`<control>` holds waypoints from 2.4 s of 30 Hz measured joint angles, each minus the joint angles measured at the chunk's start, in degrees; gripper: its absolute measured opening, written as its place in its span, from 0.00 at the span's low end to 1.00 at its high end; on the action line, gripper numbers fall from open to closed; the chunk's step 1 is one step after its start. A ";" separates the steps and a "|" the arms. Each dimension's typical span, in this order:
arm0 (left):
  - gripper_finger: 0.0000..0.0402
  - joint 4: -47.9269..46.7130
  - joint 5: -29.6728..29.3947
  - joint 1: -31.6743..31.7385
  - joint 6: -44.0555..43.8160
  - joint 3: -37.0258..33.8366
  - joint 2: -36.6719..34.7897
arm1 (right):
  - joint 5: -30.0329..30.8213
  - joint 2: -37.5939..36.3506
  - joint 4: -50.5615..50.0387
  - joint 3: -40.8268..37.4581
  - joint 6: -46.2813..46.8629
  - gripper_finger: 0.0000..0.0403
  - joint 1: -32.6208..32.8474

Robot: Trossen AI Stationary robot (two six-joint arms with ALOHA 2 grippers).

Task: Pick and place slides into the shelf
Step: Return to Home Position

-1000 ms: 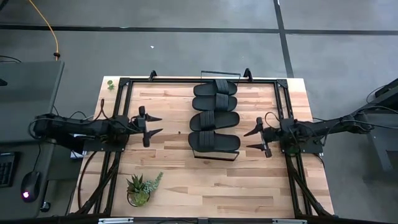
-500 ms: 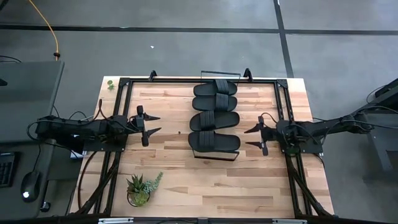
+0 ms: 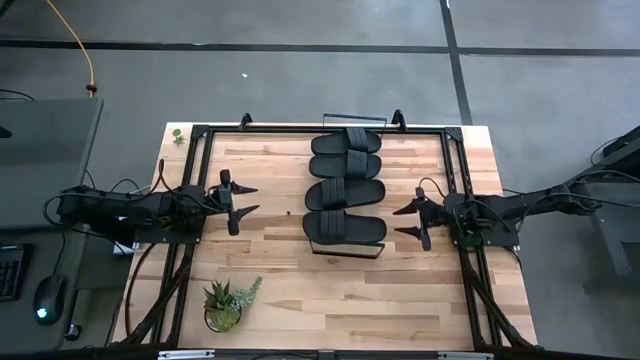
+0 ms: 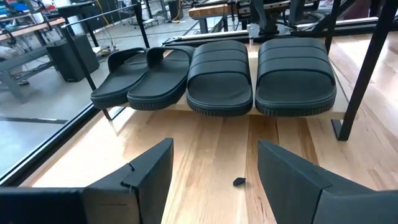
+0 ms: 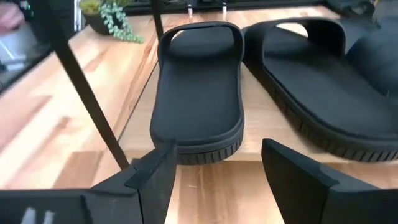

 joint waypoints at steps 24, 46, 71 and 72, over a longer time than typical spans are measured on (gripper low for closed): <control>0.54 0.15 0.03 0.00 -0.15 0.00 0.00 | 4.27 0.02 2.67 0.04 10.30 0.56 0.02; 0.54 0.14 0.06 0.00 -0.13 -0.02 0.00 | 8.83 0.07 0.50 0.09 14.26 0.34 0.02; 0.54 0.13 0.05 0.00 -0.11 -0.02 0.00 | 8.61 0.07 0.37 0.09 13.82 0.18 0.02; 0.54 0.13 0.05 0.00 -0.11 -0.02 0.00 | 8.61 0.07 0.37 0.09 14.14 0.18 0.02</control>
